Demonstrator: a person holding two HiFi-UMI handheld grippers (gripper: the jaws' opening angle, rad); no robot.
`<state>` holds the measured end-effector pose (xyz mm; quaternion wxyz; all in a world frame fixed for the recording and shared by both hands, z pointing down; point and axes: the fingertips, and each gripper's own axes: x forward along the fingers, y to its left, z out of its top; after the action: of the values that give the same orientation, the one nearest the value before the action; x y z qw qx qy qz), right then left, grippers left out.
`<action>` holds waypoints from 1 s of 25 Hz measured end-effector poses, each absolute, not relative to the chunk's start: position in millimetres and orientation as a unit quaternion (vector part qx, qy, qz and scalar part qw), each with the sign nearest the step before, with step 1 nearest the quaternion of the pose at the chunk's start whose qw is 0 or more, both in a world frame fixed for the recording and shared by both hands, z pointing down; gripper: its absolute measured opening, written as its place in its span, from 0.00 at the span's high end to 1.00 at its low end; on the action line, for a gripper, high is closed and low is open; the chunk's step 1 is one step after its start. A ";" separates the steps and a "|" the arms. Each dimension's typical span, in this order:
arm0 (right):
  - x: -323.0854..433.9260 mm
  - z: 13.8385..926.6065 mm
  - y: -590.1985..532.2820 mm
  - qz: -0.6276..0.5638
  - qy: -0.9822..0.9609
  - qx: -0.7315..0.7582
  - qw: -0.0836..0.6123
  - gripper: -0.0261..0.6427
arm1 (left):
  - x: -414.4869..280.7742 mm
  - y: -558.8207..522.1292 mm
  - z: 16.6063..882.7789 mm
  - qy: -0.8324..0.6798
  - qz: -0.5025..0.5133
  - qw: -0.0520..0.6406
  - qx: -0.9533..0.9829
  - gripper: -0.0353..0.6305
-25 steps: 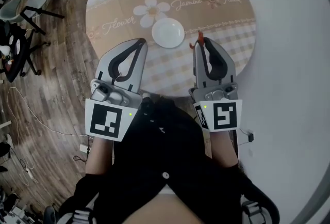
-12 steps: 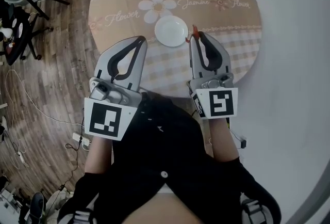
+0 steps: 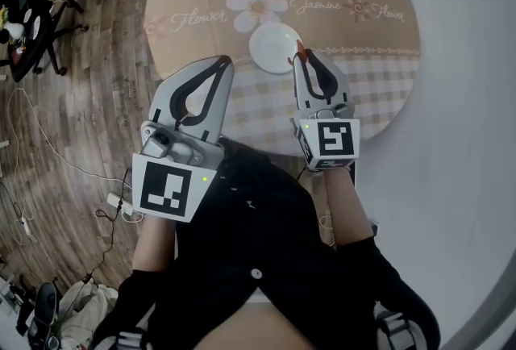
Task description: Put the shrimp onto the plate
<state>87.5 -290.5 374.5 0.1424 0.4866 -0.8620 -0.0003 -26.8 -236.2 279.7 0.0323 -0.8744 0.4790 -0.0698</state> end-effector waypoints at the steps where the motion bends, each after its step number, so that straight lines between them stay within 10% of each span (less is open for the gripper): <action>1: 87.3 383.7 -292.9 0.006 -0.862 0.485 0.150 0.89 | -27.8 -236.3 280.8 0.481 -0.071 0.032 -0.873 0.94; 25: 84.1 562.1 -335.7 0.088 -0.839 0.436 0.314 0.89 | -55.4 -246.0 304.9 0.528 -0.090 0.010 -0.845 0.94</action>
<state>84.1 -335.7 562.1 0.3142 0.4358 -0.8388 0.0881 -55.4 -246.0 304.9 0.0101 -0.8447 0.5276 -0.0900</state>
